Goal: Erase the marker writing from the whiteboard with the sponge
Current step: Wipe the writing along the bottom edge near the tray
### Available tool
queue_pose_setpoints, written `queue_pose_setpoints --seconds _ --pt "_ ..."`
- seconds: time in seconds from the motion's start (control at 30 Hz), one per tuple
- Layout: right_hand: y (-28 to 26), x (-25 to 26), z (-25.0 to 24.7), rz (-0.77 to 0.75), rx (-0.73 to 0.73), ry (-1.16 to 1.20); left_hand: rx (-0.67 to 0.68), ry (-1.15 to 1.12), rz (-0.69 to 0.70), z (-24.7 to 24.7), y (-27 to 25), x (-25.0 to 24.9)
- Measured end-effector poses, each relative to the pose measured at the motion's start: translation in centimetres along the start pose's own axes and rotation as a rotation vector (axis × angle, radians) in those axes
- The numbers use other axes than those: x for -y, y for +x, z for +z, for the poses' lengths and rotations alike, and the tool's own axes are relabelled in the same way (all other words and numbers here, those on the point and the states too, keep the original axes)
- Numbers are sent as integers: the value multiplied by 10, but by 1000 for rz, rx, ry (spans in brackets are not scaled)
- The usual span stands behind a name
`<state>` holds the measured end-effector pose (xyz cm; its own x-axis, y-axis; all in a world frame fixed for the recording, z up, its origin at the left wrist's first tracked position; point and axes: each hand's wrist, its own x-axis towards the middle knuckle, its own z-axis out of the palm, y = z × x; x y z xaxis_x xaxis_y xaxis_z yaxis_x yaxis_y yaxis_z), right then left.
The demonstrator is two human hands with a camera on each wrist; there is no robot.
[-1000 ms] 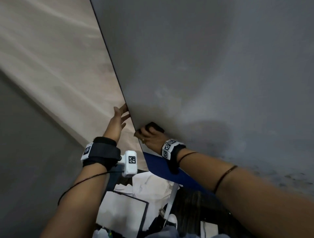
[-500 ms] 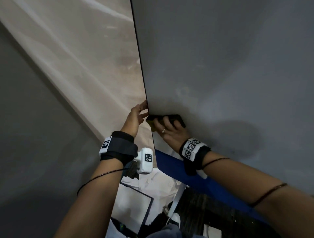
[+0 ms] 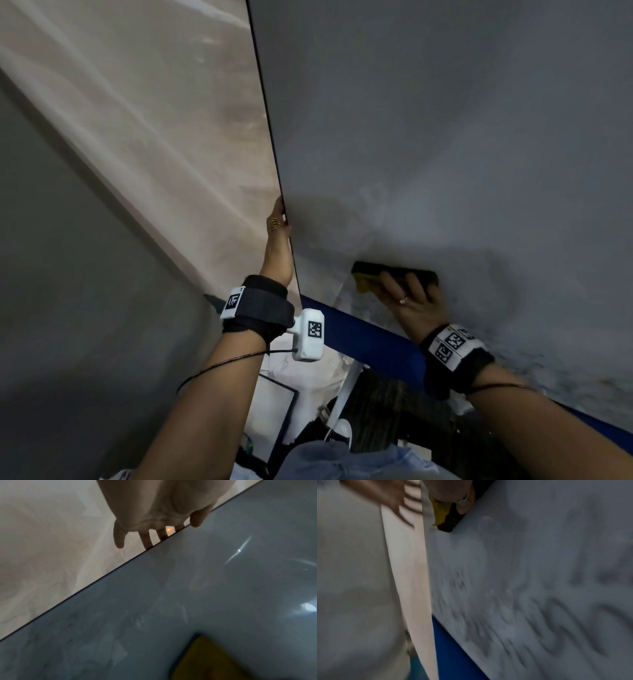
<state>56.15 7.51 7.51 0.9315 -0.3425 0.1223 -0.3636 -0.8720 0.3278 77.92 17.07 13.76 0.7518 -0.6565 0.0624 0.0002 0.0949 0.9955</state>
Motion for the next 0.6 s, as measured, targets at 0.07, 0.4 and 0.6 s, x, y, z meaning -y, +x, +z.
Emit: queue_pose_setpoints --seconds 0.07,0.4,0.6 --pt "2 5 -2 149 -110 16 -11 55 13 0 -6 9" --pt "8 25 17 -152 318 107 -123 370 159 9 -7 27" --pt "-63 -32 28 283 -243 -91 -185 636 586 34 -34 33"
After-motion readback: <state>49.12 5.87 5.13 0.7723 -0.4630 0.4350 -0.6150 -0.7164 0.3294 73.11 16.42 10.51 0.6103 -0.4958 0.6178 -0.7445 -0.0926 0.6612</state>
